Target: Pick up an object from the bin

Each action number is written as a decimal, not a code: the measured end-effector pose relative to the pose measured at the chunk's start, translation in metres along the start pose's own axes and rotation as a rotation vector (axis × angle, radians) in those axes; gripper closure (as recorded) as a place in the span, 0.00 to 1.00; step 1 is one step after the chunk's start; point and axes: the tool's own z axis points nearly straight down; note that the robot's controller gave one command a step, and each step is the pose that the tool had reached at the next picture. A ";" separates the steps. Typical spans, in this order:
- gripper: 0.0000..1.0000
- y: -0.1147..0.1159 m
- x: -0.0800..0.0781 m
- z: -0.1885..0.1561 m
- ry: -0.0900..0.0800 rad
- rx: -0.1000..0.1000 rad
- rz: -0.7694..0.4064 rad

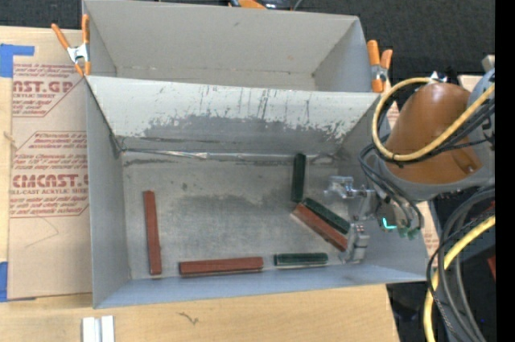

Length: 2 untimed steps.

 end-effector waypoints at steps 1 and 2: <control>0.00 -0.019 -0.025 0.081 -0.005 -0.001 0.186; 0.00 -0.019 -0.025 0.081 -0.008 0.000 0.186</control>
Offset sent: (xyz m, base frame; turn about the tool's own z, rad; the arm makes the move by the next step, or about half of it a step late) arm 0.0246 -0.0203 -0.0786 0.1865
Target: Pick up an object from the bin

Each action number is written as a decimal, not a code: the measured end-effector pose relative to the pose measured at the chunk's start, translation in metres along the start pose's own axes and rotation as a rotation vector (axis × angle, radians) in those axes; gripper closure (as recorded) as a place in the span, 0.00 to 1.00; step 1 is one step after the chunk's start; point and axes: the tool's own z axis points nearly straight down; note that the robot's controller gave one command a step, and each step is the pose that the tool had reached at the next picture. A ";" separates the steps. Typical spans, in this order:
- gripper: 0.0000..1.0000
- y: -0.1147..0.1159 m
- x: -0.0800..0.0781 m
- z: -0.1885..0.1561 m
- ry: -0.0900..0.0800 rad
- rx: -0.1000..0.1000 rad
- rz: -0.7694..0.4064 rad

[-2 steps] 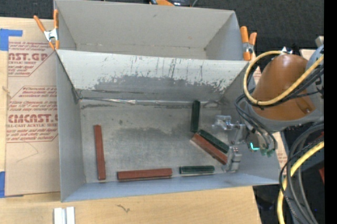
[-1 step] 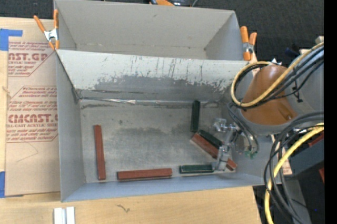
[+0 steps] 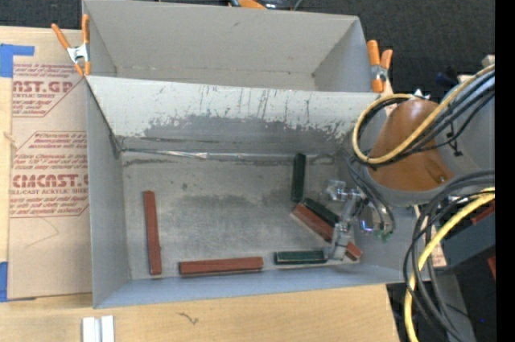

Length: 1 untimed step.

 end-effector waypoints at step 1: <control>0.00 0.001 0.000 0.000 -0.001 0.000 -0.001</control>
Offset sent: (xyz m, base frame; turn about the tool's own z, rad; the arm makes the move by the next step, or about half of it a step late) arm 0.0000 0.0000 0.0000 0.0000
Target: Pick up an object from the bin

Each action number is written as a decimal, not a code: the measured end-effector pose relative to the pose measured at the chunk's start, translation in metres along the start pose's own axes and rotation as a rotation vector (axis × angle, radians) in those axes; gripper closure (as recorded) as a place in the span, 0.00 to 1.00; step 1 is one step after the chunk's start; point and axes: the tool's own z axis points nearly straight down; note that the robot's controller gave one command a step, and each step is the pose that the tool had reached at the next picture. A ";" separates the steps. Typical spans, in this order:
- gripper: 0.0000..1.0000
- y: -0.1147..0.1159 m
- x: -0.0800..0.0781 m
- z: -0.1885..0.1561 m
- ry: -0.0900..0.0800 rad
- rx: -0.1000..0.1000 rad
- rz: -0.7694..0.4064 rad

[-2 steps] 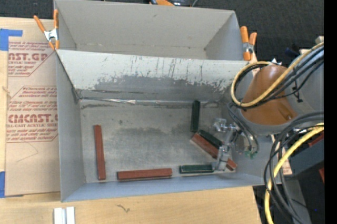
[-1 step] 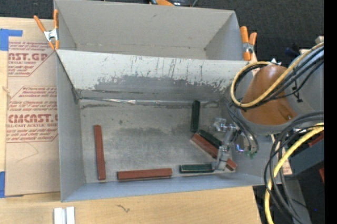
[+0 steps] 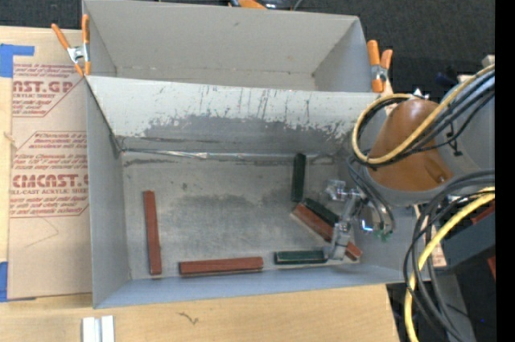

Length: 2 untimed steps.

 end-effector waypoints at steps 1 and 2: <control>0.00 0.001 0.000 0.000 0.000 0.000 -0.001; 0.00 0.001 -0.001 0.000 0.000 0.001 -0.003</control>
Offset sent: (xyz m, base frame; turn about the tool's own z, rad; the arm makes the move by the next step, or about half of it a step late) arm 0.0000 0.0000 0.0000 0.0000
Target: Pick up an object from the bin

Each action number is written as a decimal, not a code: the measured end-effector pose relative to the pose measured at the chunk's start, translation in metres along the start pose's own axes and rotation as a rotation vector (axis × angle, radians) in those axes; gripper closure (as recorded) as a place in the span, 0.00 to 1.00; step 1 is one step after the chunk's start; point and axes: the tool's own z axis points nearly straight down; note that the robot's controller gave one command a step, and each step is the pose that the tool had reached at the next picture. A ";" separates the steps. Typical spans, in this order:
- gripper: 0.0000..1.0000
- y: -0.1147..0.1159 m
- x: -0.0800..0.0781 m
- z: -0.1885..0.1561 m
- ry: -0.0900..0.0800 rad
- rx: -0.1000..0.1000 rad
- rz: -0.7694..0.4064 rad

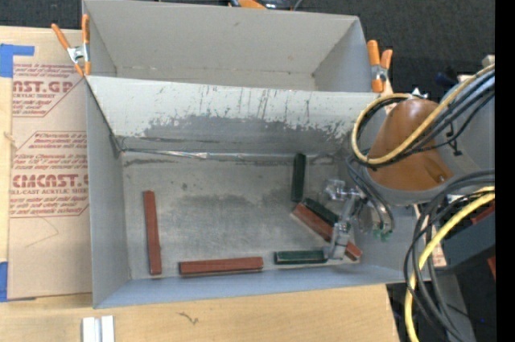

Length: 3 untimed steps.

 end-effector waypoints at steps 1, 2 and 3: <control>1.00 0.001 0.001 -0.002 0.009 -0.003 -0.001; 1.00 0.003 0.001 -0.009 0.002 -0.003 -0.002; 1.00 0.004 0.001 -0.016 0.001 -0.002 -0.003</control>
Offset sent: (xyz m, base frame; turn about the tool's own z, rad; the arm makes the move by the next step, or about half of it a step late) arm 0.0000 0.0000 0.0000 0.0000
